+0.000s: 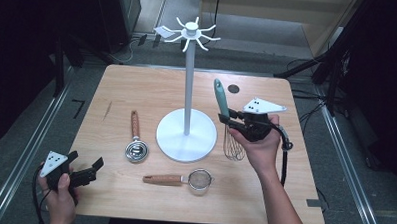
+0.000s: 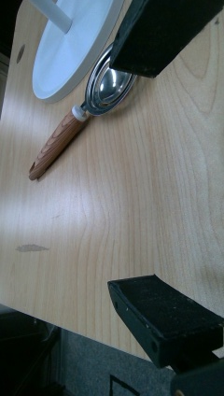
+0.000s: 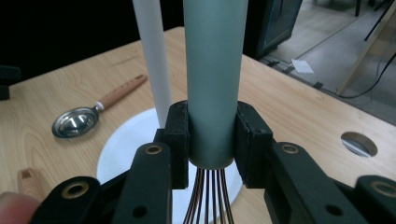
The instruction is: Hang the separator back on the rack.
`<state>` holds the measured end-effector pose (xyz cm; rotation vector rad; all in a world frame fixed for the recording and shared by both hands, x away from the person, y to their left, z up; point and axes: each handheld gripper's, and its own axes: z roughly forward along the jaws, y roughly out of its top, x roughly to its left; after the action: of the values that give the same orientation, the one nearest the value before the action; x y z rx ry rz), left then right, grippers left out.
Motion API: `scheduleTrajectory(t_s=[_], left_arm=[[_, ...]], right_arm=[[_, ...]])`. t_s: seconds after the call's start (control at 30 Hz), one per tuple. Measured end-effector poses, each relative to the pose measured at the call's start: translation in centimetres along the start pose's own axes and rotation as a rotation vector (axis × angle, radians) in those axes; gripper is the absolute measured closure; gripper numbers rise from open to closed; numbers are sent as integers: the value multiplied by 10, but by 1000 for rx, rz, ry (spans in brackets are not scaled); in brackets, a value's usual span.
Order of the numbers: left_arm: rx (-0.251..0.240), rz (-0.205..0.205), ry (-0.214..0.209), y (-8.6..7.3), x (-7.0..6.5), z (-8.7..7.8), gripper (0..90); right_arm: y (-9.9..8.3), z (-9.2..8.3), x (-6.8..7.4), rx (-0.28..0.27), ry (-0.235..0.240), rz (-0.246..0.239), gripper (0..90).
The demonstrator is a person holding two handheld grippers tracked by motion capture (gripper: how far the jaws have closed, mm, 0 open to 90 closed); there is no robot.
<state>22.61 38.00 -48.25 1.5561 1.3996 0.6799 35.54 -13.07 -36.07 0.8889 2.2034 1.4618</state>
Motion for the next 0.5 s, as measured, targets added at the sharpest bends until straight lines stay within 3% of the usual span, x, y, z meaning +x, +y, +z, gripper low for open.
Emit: scheduleTrajectory(t_s=[0.07, 0.5], left_arm=[[1, 0, 0, 0, 0, 0, 0], [0, 0, 0, 0, 0, 0, 0]], right_arm=[[5, -4, 6, -40, 13, 1, 711], [22, -13, 22, -154, 43, -1, 711]])
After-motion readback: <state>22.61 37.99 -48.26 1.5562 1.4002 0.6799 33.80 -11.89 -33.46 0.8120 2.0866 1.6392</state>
